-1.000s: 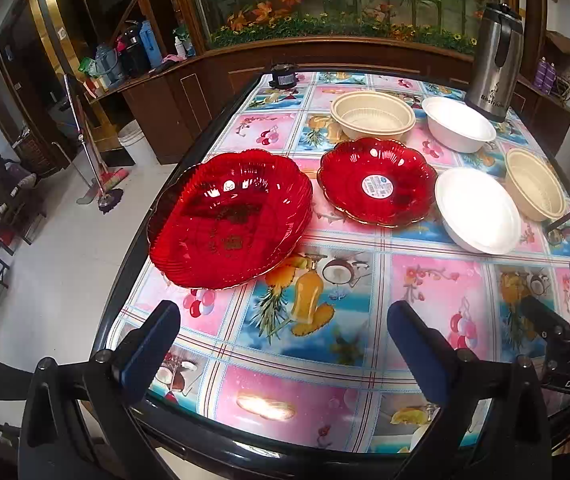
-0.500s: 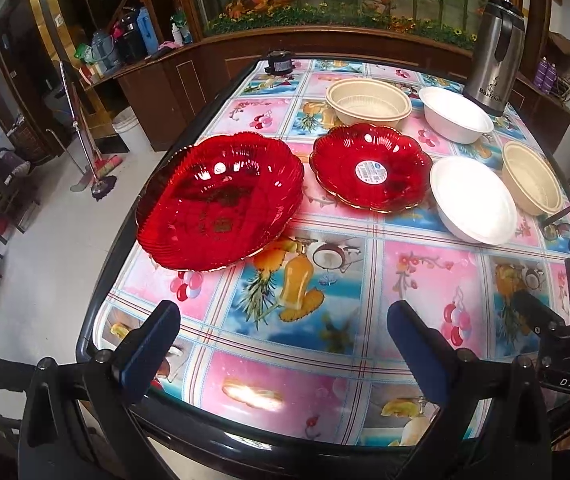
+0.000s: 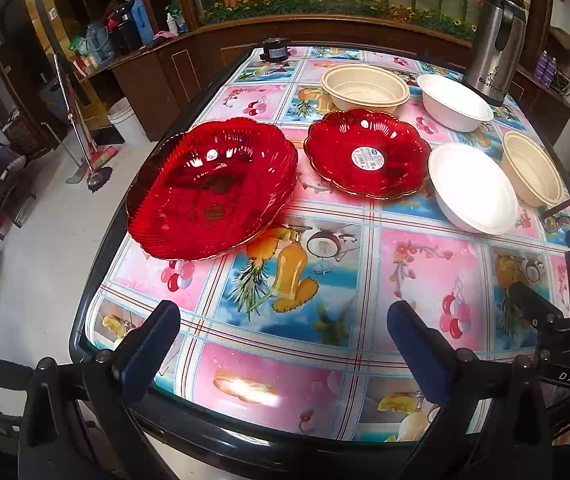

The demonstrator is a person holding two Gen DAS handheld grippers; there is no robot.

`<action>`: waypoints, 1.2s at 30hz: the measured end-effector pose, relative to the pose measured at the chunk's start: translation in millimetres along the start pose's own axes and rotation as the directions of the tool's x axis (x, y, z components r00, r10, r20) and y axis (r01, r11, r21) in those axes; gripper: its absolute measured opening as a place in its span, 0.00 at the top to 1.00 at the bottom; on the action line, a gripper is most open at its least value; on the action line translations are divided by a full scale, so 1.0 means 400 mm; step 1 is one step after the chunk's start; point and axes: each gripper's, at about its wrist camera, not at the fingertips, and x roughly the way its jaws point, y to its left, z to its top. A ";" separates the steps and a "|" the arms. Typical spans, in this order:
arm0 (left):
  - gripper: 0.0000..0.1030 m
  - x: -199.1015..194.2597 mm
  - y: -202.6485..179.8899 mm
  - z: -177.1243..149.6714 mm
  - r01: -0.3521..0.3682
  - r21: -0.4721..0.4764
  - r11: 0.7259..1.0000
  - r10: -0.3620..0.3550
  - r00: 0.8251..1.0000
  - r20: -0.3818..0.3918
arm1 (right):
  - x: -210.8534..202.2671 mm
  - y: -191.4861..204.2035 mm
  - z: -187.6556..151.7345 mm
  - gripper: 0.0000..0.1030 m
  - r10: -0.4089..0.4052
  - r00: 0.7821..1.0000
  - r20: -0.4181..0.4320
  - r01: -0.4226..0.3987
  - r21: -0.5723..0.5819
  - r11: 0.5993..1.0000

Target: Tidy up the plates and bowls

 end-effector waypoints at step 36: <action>0.00 0.018 0.141 -0.021 0.176 -0.085 0.981 -0.178 0.984 -0.017 | 0.016 0.007 0.054 0.25 0.198 0.979 -0.047 -0.191 0.123 0.974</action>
